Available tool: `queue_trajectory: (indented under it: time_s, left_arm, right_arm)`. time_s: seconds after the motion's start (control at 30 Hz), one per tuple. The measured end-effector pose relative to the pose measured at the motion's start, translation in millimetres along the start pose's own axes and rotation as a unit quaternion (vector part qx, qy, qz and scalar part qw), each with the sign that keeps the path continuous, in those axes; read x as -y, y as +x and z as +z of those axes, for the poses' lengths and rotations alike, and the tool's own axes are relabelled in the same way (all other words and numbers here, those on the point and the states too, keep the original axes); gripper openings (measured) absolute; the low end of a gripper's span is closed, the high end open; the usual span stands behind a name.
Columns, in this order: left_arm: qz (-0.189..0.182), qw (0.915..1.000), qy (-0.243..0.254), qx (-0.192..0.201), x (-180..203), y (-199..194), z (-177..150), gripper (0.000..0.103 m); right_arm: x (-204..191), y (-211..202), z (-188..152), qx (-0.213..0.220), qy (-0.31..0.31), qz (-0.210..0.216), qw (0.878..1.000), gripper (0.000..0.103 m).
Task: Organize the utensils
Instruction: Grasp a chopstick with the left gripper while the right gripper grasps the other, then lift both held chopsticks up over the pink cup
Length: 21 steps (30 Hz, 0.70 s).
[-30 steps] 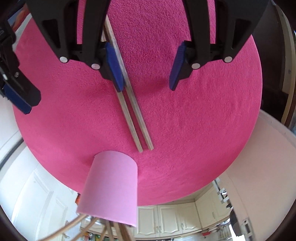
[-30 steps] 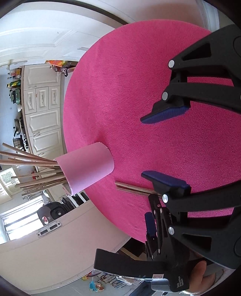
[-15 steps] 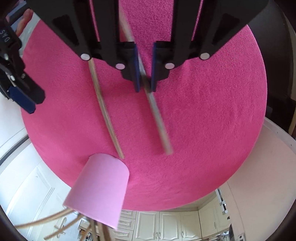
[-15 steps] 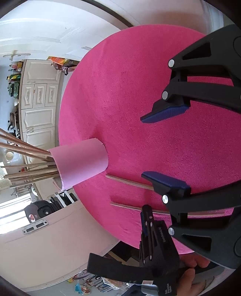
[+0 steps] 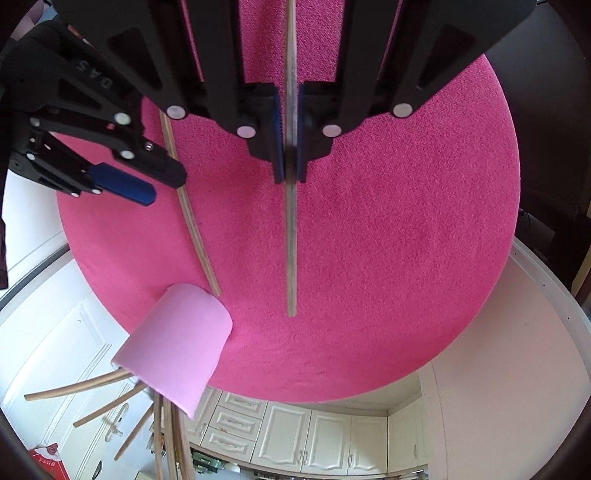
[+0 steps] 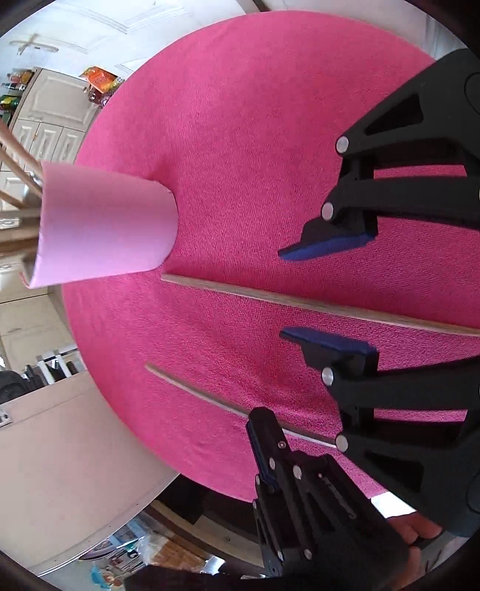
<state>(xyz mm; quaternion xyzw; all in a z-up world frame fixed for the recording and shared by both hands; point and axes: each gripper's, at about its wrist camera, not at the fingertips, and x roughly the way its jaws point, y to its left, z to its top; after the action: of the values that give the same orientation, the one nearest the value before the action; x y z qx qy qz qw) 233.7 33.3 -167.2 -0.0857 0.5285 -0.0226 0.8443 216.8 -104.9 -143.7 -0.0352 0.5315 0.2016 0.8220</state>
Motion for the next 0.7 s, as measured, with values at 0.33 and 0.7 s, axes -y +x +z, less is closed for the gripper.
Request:
queue_trajectory:
  time_s: [0.33, 0.7]
  left_arm:
    - [-0.006, 0.9999, 0.002, 0.015, -7.4, -11.0, -2.1, 0.007]
    - [-0.026, 0.9969, 0.018, 0.072, -0.8, -41.2, -9.7, 0.007]
  right_arm:
    - [-8.1, 14.0, 1.4, -0.021, -0.015, -0.015, 1.0, 0.009]
    - [5.4, -23.4, -11.3, 0.054, 0.0, 0.045, 0.998, 0.006]
